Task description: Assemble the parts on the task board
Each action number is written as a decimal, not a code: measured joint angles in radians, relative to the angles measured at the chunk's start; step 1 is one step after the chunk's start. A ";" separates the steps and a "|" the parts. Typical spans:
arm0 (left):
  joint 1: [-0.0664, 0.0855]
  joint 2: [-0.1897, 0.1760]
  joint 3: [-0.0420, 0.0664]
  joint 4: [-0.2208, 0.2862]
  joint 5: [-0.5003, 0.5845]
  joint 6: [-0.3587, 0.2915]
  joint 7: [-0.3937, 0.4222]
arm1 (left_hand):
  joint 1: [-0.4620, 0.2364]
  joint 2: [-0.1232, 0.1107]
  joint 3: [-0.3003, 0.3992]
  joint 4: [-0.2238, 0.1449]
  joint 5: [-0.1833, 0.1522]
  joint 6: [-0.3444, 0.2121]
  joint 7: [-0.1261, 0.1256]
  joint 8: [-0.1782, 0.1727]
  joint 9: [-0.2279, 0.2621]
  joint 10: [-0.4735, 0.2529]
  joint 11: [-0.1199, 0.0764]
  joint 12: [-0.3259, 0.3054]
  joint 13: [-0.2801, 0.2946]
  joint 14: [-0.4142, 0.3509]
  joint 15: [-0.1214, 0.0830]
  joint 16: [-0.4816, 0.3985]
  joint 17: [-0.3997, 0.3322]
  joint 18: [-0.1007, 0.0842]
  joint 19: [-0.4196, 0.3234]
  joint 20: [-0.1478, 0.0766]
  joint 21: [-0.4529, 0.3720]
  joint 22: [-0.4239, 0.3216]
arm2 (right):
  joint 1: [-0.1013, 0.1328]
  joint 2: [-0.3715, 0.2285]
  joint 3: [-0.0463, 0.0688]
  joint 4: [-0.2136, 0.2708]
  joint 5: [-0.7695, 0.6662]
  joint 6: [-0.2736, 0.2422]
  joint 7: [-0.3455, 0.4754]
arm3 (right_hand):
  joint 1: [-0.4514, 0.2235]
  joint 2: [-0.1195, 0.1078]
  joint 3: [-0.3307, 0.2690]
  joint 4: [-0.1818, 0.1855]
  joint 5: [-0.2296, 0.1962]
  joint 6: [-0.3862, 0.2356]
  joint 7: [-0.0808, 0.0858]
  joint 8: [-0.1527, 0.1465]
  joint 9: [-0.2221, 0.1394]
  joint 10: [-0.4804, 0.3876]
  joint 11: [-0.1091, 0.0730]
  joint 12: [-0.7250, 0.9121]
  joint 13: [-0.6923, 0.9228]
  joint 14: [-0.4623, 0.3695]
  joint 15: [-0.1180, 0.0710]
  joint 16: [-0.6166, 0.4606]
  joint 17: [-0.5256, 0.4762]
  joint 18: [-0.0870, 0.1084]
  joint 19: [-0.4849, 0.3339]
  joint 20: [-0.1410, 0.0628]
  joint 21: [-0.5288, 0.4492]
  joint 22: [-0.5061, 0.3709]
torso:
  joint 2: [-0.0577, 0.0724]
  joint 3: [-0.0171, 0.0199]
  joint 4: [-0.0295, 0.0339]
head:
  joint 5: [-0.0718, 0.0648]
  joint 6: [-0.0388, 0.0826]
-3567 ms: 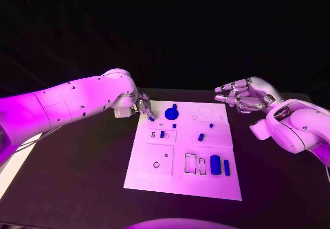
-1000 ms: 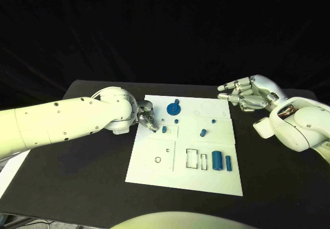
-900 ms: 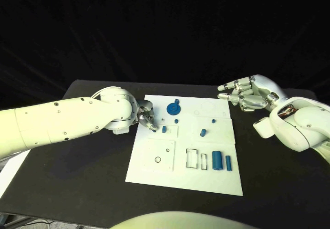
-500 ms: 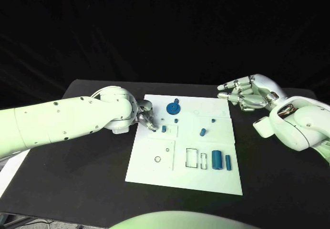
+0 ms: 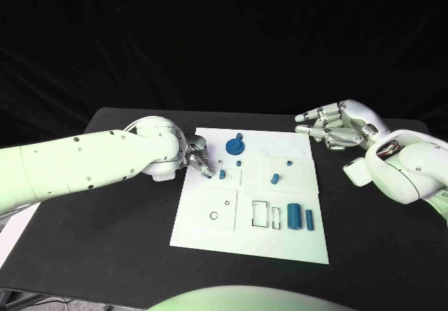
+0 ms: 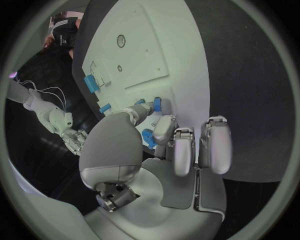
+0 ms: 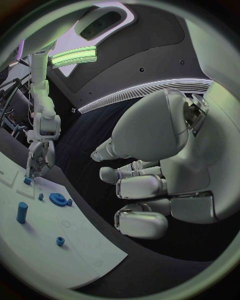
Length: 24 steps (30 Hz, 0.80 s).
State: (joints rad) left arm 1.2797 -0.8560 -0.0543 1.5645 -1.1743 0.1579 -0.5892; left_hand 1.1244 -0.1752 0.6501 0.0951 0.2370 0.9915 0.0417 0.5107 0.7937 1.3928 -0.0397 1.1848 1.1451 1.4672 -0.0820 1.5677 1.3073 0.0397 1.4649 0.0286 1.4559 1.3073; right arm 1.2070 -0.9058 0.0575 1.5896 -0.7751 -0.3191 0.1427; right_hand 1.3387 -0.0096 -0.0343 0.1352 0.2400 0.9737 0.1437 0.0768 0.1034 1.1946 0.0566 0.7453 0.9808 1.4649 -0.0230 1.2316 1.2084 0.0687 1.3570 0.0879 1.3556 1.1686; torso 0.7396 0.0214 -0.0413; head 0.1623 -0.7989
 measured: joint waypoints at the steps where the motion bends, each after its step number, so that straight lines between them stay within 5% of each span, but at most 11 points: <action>1: 0.000 0.002 0.000 -0.002 0.001 0.000 -0.002 | 0.000 0.000 0.000 0.000 0.000 0.004 -0.004 0.000 -0.001 0.000 0.000 0.000 0.000 0.000 0.000 0.000 0.000 0.000 0.000 0.000 0.000 0.000 | 0.000 0.000 0.000 0.000 0.000 0.000 0.000 | 0.000 0.000 0.000 0.000 0.000 0.000 0.000 0.000 0.000 0.000 0.000 0.000 0.000 0.000 0.000 0.000 0.000 0.000 0.000 0.000 0.000 0.000 | 0.000 0.0000 -0.0001 | 0.000 -0.001; 13: 0.002 0.020 0.001 -0.022 0.006 0.000 -0.021 | -0.037 0.005 -0.013 0.013 0.000 0.014 -0.018 0.007 -0.006 0.004 -0.002 0.000 0.002 -0.004 -0.004 0.000 0.000 0.000 0.004 -0.004 0.000 0.000 | 0.000 -0.001 0.000 0.002 0.000 0.000 -0.001 | 0.000 0.000 -0.002 0.002 0.000 0.000 0.000 0.000 0.000 0.000 0.000 0.000 -0.001 0.000 0.000 -0.002 0.000 0.000 0.000 0.000 0.000 0.000 | 0.000 0.0007 -0.0007 | -0.002 -0.005; 24: 0.001 0.026 0.000 -0.028 0.007 0.003 -0.032 | -0.084 -0.016 -0.094 0.054 0.003 0.029 -0.034 0.011 -0.018 0.005 -0.002 0.008 0.007 0.000 -0.007 0.000 0.001 0.000 0.000 -0.007 0.000 0.001 | 0.000 -0.002 0.000 0.004 -0.001 0.003 -0.001 | 0.000 0.000 -0.003 0.003 0.000 0.000 0.000 0.000 0.001 0.000 0.000 0.004 -0.002 0.000 0.000 -0.006 0.002 0.000 0.000 0.000 0.000 0.000 | 0.000 -0.0005 0.0002 | -0.006 -0.009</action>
State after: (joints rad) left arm 1.2803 -0.8300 -0.0543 1.5365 -1.1671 0.1605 -0.6215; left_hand 1.0404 -0.1910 0.5566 0.1490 0.2400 1.0210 0.0073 0.5220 0.7760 1.3974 -0.0415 1.1933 1.1522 1.4675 -0.0894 1.5677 1.3081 0.0397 1.4651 0.0215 1.4559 1.3081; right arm 1.2070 -0.9081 0.0575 1.5939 -0.7758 -0.3163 0.1419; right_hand 1.3387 -0.0096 -0.0374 0.1383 0.2400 0.9737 0.1437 0.0768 0.1040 1.1946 0.0566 0.7493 0.9793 1.4649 -0.0230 1.2260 1.2104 0.0686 1.3570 0.0879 1.3556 1.1682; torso 0.7396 0.0209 -0.0411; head 0.1568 -0.8075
